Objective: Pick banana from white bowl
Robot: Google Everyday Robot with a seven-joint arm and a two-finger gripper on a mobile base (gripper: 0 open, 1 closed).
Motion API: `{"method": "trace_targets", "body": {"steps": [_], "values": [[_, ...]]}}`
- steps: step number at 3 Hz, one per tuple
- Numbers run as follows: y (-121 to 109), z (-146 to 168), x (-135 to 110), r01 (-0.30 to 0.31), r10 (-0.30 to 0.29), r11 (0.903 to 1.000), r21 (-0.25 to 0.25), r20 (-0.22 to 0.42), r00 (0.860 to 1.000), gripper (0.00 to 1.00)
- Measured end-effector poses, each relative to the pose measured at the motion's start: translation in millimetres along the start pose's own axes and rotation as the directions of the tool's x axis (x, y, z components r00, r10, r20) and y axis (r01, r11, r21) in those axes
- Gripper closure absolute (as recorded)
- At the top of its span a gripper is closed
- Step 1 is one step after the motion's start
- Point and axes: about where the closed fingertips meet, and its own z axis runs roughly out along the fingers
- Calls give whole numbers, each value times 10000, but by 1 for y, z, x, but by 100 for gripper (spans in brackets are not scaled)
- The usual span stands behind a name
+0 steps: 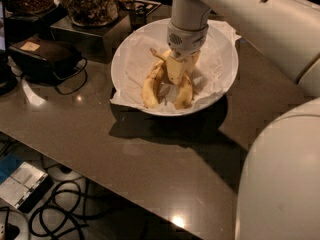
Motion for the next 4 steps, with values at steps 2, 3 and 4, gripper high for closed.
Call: {"method": "trace_targets", "body": {"steps": [2, 3, 4], "values": [[13, -28, 12, 891, -929, 9949, 473, 859, 9920, 100], [32, -66, 31, 1594, -1738, 9817, 1044, 1477, 9736, 100], [51, -100, 40, 2172, -2474, 9631, 1590, 2051, 9470, 100]]}}
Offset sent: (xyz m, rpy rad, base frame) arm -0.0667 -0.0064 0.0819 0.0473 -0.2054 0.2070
